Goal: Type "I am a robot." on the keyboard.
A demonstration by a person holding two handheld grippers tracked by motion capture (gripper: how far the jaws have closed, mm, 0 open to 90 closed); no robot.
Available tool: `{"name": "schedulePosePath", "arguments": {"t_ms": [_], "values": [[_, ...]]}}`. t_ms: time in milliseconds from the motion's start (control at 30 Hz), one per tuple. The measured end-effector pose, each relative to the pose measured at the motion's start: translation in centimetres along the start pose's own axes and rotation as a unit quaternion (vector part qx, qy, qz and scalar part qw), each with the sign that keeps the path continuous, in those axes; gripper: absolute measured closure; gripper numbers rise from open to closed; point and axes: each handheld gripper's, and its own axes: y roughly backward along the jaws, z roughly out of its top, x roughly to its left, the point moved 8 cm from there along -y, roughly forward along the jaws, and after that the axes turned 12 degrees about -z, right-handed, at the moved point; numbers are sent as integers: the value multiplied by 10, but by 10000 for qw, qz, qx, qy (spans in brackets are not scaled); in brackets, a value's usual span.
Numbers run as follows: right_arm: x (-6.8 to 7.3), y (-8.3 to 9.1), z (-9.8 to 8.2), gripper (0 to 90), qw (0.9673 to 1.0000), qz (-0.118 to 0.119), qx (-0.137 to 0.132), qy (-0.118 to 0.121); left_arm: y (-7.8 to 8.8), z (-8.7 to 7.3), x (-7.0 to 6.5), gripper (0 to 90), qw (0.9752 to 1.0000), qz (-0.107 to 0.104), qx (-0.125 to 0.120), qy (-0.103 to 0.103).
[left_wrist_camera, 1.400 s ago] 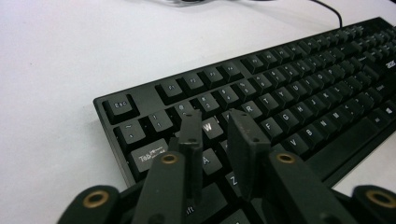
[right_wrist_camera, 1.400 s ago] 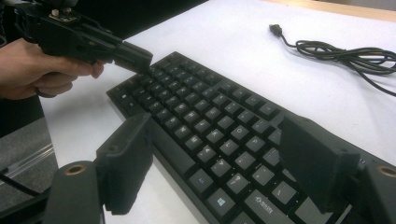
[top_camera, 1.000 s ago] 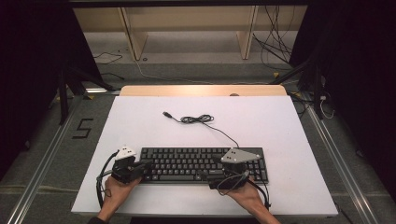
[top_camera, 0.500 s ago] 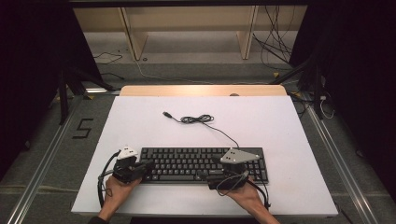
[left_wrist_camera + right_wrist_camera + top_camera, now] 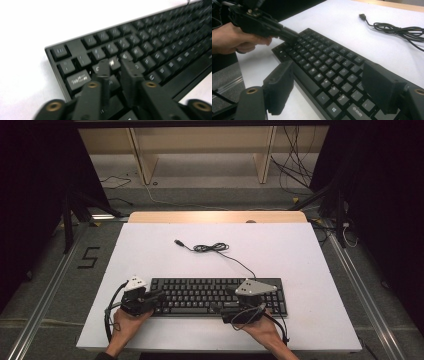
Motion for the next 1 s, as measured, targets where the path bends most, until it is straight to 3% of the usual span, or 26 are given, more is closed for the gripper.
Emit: {"name": "schedulePosePath", "arguments": {"t_ms": [133, 400, 700, 1000], "values": [[1, -2, -1, 268, 10000, 10, 22, 3, 7, 6, -3, 581, 9995, -79, -274, 103], [4, -7, -3, 277, 9999, 67, 74, 31, 21, 13, -19, 394, 9970, -280, -720, -87], [14, -17, -2, 292, 9997, 218, 83, 81, 30, 21, -32, 303, 9912, -476, -1176, -375], [26, -28, 0, 381, 9990, 387, 167, 136, 30, 21, -34, 276, 9906, -486, -1216, -392]]}}
